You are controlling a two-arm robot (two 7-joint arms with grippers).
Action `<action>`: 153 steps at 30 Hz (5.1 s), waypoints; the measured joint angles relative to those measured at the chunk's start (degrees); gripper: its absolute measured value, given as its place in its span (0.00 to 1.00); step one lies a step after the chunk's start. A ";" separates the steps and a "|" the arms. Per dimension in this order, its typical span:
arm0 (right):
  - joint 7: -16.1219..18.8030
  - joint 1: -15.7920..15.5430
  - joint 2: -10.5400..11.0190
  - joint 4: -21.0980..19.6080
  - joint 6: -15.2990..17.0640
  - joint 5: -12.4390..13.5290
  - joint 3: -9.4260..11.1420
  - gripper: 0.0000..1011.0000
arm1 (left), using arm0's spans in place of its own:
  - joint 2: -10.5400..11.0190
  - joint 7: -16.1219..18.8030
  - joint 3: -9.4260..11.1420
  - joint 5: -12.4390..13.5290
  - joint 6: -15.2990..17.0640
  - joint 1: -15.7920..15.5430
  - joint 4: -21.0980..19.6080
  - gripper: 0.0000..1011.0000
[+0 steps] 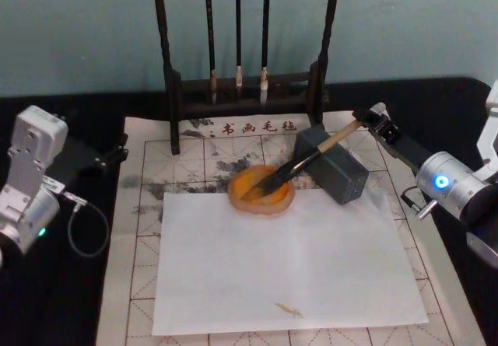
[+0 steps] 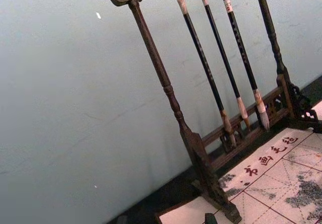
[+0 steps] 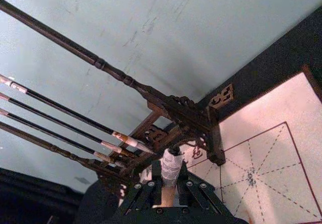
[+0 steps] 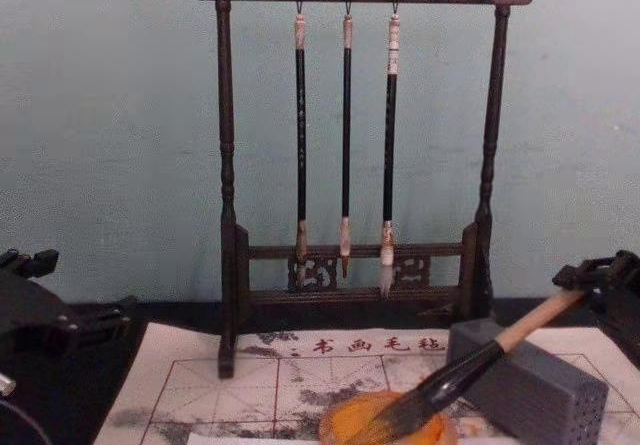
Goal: Pick up the brush from the inkstone, write on the paper, then place the brush back to its original position.
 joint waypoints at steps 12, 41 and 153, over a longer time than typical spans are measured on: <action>-0.01 0.00 0.00 0.00 0.01 -0.01 0.00 0.19 | 0.00 0.00 0.00 0.00 0.00 0.00 0.00 0.99; -2.70 0.57 1.27 -1.13 2.00 7.61 0.04 0.19 | 0.00 0.00 0.00 0.00 0.00 0.00 0.00 0.99; 5.18 -5.00 19.44 -12.18 -7.41 13.90 -12.19 0.19 | 0.00 0.00 0.00 0.00 0.00 0.00 0.00 0.99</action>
